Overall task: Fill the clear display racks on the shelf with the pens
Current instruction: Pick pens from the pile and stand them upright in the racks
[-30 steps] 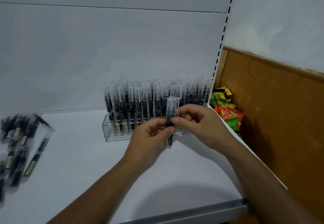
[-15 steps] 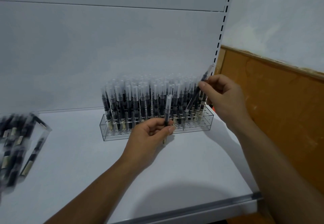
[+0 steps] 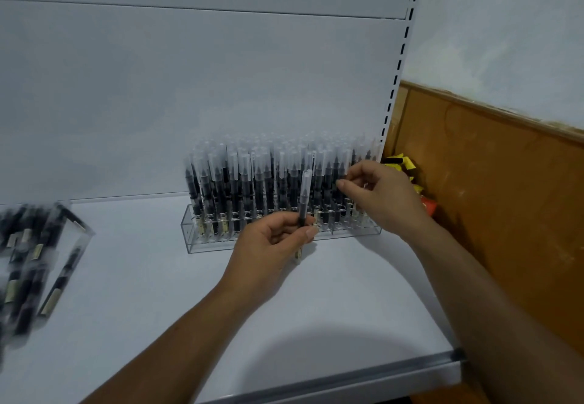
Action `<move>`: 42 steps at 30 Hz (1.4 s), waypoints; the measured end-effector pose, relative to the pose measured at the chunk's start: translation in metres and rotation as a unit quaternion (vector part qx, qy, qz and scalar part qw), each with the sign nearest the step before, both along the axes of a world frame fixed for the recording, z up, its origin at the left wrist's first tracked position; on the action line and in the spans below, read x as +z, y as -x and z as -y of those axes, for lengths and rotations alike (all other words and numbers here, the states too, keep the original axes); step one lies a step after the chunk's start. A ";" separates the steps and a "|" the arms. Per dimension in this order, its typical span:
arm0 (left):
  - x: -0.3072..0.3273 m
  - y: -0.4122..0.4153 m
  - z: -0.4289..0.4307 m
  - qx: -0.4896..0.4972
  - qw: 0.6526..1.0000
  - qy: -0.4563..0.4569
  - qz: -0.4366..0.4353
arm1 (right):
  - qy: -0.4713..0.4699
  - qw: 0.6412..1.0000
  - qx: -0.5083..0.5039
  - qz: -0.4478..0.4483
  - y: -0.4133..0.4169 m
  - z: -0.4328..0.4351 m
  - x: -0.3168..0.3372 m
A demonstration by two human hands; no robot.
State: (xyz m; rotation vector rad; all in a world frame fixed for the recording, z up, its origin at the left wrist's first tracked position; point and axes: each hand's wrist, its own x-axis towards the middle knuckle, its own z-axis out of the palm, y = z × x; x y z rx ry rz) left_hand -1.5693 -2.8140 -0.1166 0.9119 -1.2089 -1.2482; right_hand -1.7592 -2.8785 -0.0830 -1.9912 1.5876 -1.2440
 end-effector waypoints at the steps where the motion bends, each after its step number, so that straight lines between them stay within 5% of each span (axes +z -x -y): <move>1: 0.000 0.000 0.000 0.000 1.000 -0.001 -0.002 | -0.003 1.000 -0.005 -0.007 0.000 -0.001 -0.001; 6: 0.000 0.000 0.000 0.005 1.000 -0.002 0.005 | 0.040 0.998 -0.044 -0.015 0.003 -0.015 -0.005; 12: 0.000 -0.001 0.000 -0.014 0.999 0.024 0.020 | -0.012 0.989 0.140 0.043 -0.022 -0.038 -0.005; 18: -0.002 -0.001 0.001 -0.004 0.998 0.046 0.036 | 0.003 0.986 0.161 0.046 -0.035 -0.040 -0.003; 21: -0.006 -0.003 0.001 0.031 0.992 0.077 0.096 | -0.010 0.978 0.166 0.128 -0.027 -0.039 0.002; 23: -0.010 -0.005 0.001 0.075 0.970 0.143 0.184 | 0.006 0.973 0.141 0.183 -0.016 -0.035 0.009; 26: -0.013 -0.009 0.001 0.155 0.888 0.261 0.344 | 0.062 0.969 0.076 0.227 0.001 -0.027 0.021; 30: -0.015 -0.012 0.002 0.186 0.806 0.281 0.486 | 0.117 0.975 0.018 0.189 0.014 -0.018 0.026; 42: -0.018 -0.013 0.002 0.180 0.772 0.265 0.549 | 0.098 0.991 -0.019 0.087 0.015 0.001 0.010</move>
